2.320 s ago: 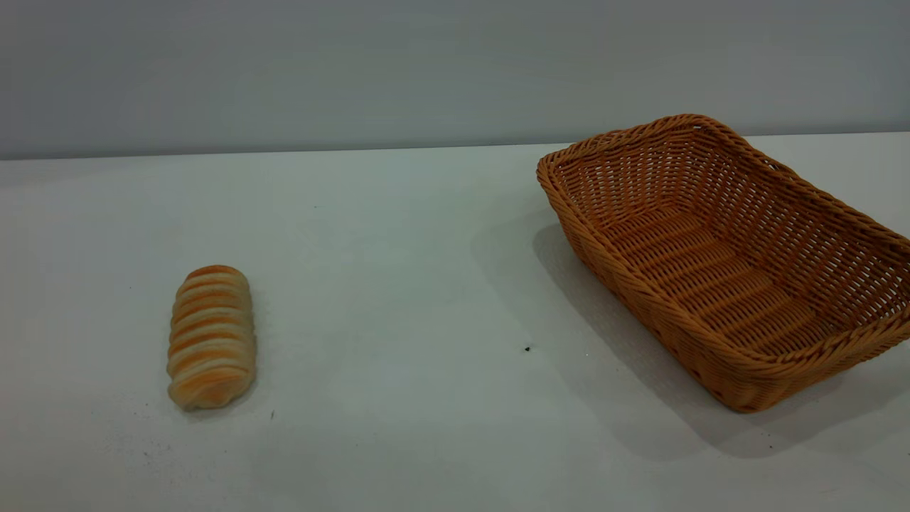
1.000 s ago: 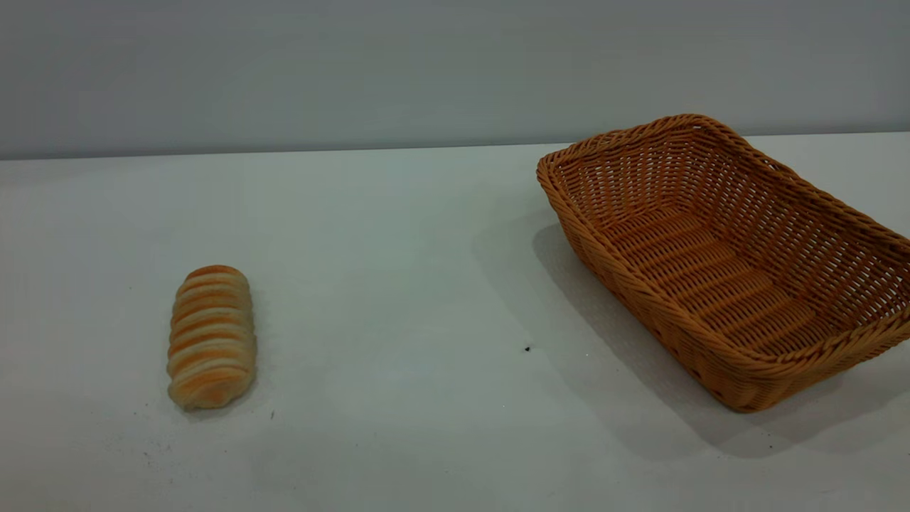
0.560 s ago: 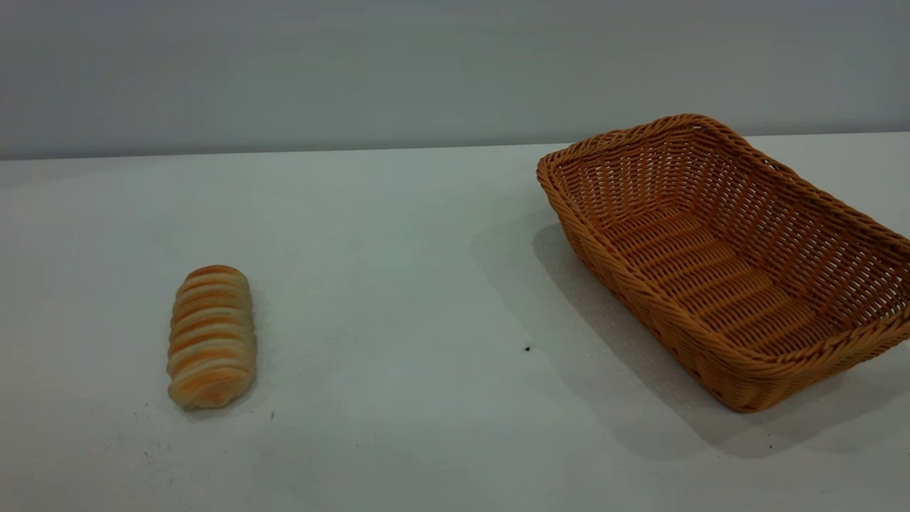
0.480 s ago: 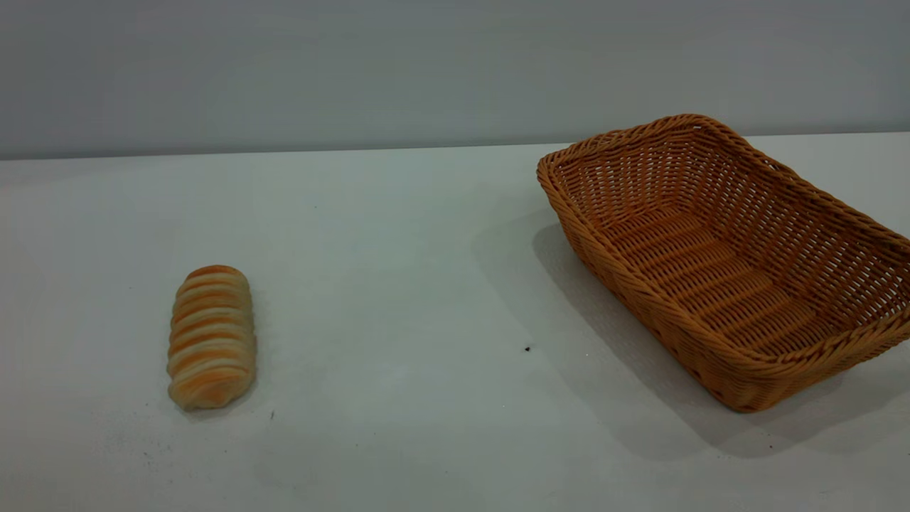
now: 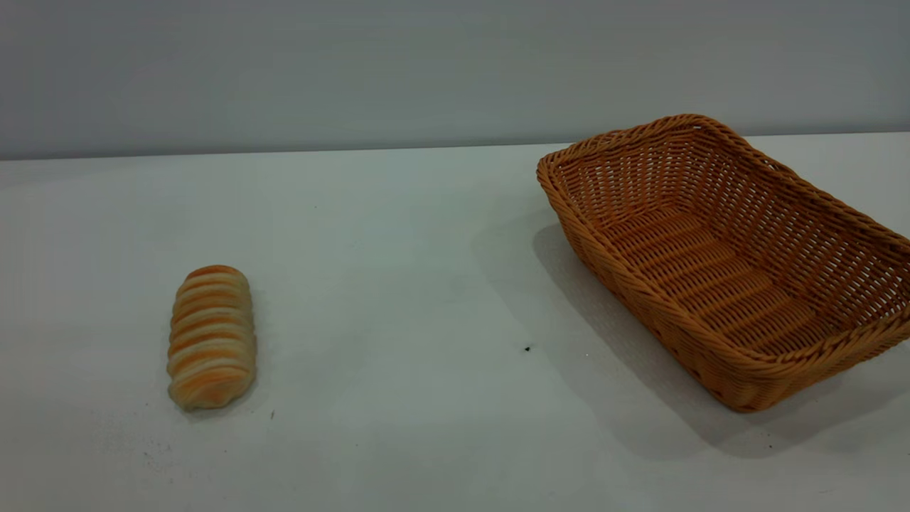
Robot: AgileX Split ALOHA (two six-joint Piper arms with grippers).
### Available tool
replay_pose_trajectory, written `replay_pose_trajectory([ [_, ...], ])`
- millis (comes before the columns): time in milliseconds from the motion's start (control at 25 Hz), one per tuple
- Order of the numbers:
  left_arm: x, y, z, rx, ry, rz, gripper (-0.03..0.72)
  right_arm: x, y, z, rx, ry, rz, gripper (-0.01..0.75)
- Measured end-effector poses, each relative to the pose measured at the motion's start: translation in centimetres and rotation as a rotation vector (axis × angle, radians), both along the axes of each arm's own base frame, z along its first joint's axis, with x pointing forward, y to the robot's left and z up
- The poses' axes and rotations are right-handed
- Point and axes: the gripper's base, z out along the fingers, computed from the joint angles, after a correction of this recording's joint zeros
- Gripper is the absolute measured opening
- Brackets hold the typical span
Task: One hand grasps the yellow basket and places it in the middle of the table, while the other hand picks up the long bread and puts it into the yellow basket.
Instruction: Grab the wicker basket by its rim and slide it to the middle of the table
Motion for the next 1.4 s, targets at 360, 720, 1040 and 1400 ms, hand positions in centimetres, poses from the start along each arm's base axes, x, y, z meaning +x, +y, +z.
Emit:
replay_pose_trajectory([
  [360, 7.4, -1.3, -1.4, -0.003, 0.182, 0.013, 0.464, 10.1, 2.3, -2.3, 0.042, 0.268, -0.05, 0.548],
  [720, 9.0, -1.7, 0.0, 0.002, 0.209, 0.002, 0.463, 18.6, 3.8, -6.2, 0.047, 0.537, -0.169, 0.548],
  [1040, 8.9, -2.0, 0.1, -0.012, 0.213, -0.034, 0.463, 21.5, 2.6, -9.4, 0.159, 0.644, -0.408, 0.548],
  [1400, 8.9, -2.1, 0.2, -0.024, 0.213, -0.04, 0.463, 23.4, 2.8, -11.8, 0.304, 0.625, -0.481, 0.548],
])
